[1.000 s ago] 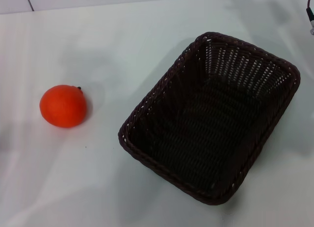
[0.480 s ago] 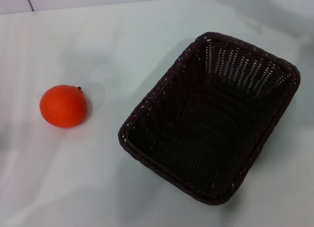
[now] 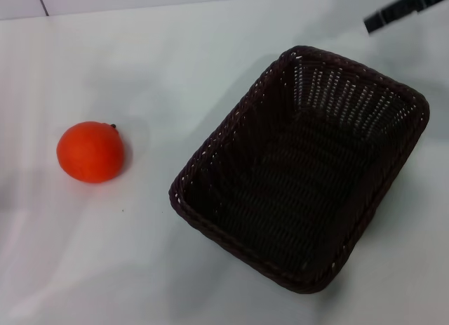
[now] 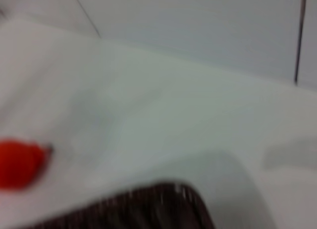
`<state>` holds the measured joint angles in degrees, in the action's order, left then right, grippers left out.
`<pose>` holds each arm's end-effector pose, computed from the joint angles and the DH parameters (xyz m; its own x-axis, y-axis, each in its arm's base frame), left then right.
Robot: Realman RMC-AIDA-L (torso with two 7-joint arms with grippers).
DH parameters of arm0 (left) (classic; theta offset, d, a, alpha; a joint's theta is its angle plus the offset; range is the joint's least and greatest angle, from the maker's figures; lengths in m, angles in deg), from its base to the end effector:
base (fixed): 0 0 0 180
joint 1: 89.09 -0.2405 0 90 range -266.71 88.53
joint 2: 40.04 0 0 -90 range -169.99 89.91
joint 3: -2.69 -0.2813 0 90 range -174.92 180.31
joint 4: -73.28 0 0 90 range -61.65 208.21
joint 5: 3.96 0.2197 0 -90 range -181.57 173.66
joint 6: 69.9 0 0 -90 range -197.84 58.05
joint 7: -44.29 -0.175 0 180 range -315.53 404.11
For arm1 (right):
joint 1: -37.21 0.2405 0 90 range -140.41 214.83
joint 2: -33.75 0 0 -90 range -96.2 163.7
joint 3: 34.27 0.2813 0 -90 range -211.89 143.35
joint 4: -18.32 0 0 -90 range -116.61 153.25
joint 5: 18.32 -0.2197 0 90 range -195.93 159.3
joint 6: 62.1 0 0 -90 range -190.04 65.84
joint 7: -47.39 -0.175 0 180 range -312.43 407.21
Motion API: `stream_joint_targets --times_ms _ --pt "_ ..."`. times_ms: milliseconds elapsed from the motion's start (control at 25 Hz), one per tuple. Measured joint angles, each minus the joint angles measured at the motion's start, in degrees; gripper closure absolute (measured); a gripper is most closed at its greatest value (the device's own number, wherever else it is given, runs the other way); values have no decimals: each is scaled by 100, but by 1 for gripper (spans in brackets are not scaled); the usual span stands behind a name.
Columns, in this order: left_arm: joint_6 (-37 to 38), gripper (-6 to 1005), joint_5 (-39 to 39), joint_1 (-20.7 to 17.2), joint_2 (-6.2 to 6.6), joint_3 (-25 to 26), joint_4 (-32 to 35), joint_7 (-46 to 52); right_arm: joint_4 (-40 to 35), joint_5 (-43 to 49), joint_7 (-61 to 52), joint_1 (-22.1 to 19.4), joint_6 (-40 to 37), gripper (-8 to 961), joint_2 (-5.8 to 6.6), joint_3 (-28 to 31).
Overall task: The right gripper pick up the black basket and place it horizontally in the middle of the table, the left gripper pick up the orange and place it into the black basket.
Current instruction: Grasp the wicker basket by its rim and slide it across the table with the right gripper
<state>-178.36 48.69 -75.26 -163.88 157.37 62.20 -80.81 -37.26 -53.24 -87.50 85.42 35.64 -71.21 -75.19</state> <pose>-0.3327 0.2622 0.0559 0.0643 -0.4254 0.9027 0.8736 -0.4132 -0.2570 0.2317 0.4518 0.1056 -0.6221 0.7734 0.1220 0.7560 0.5529 0.3503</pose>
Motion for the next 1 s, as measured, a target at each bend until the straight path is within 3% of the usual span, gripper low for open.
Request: stream_joint_targets --times_ms 240,920,1000 --pt "4 215 0 8 1 1 0 -23 58 810 -56 245 147 117 -184 -122" --pt "49 215 0 6 9 1 -8 -24 1145 917 105 216 -893 147 -382 -839" --pt "74 215 0 6 10 0 -8 -24 1184 899 156 212 -920 236 -401 -827"
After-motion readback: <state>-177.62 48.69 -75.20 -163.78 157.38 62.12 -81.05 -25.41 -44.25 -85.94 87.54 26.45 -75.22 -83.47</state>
